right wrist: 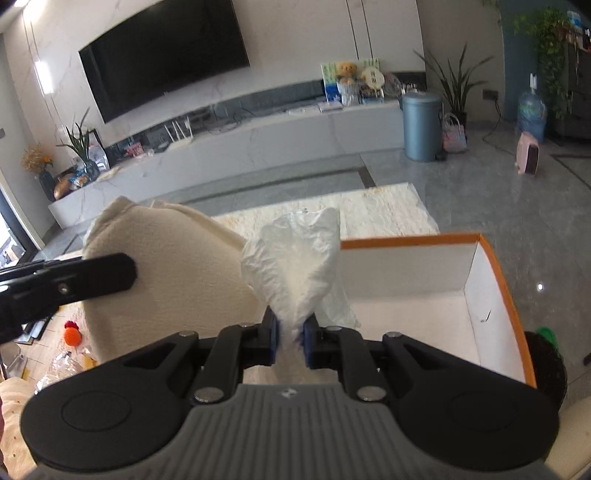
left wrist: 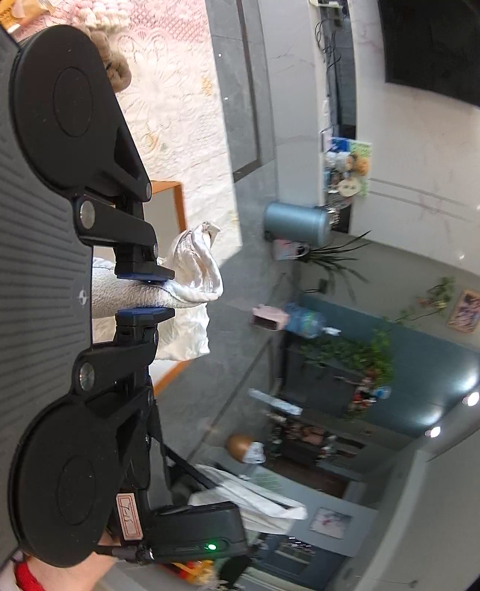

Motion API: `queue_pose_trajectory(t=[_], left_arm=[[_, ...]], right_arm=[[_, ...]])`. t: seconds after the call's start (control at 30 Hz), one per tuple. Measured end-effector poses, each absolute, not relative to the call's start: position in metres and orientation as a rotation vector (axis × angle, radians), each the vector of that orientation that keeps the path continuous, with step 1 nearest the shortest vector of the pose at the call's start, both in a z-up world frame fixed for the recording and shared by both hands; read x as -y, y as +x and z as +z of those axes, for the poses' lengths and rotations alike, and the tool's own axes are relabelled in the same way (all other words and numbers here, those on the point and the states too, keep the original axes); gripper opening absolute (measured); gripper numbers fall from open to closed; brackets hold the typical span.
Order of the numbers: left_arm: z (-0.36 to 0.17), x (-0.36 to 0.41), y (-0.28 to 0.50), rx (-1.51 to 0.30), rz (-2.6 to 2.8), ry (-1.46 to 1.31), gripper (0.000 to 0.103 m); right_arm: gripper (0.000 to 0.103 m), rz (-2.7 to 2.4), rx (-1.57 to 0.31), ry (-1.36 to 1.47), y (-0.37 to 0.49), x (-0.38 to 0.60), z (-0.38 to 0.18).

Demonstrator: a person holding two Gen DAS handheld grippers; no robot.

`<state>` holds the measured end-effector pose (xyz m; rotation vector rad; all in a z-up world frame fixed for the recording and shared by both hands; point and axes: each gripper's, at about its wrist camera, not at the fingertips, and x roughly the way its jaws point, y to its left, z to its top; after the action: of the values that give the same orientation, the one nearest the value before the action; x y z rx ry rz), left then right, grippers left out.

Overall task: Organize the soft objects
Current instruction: 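Carry the pad with left tool while right tool carries tissue to orange box, then open left tool over orange box while right tool releases tissue inside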

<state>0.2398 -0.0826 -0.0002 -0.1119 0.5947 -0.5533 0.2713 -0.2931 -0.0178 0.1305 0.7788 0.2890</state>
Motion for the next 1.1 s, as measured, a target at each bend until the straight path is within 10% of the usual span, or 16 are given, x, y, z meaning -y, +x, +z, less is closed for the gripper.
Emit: queue_pose_trajectory(t=[1.1], left_arm=[[-0.083, 0.129, 0.279, -0.779, -0.477, 0.269, 0.016]], right_arm=[[0.028, 0.284, -1.203, 0.031, 0.35, 0.265, -0.132]])
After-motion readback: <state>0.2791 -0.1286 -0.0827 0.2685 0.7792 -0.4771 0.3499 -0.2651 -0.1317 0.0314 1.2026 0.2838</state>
